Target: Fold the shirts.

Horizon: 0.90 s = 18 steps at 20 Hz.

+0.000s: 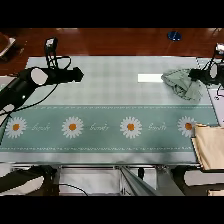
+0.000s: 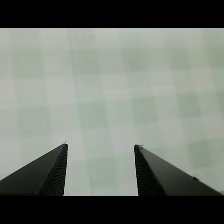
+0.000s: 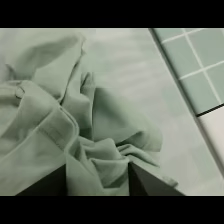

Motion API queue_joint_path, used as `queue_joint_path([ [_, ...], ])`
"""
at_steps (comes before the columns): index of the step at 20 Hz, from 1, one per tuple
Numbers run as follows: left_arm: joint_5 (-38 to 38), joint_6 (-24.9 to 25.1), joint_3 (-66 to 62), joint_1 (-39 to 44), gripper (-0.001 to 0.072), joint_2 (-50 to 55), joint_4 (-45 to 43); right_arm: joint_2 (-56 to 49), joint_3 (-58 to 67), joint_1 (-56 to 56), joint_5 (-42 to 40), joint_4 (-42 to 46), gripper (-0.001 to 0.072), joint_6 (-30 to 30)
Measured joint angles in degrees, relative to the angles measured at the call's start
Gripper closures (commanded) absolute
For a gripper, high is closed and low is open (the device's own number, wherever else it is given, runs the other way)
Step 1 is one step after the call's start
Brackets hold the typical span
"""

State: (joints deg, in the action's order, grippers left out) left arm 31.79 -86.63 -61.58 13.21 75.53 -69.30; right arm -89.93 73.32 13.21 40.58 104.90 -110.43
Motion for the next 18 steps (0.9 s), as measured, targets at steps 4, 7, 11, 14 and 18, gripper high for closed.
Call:
queue_joint_path([
  [4,1.7,0.0,0.0,0.0,0.0199,1.4,-0.2,-4.5,0.1,3.0,0.4,-8.6,0.0618,6.7],
  [7,6.6,-0.5,-1.7,-1.0,0.0199,1.7,-0.2,-5.8,1.6,3.6,4.4,-15.5,0.0688,14.3],
  [11,20.2,-0.8,-7.4,-6.0,0.0200,-0.3,-0.3,-3.5,9.6,3.6,14.6,-26.8,0.0688,24.2],
  [14,29.0,-0.4,-7.4,-8.9,0.0200,-6.9,-0.4,3.7,15.8,3.5,16.8,-33.4,0.0689,27.6],
  [18,32.8,-1.3,3.8,-7.9,0.0200,-21.9,0.4,15.0,22.6,3.5,17.0,-41.9,0.0689,30.7],
])
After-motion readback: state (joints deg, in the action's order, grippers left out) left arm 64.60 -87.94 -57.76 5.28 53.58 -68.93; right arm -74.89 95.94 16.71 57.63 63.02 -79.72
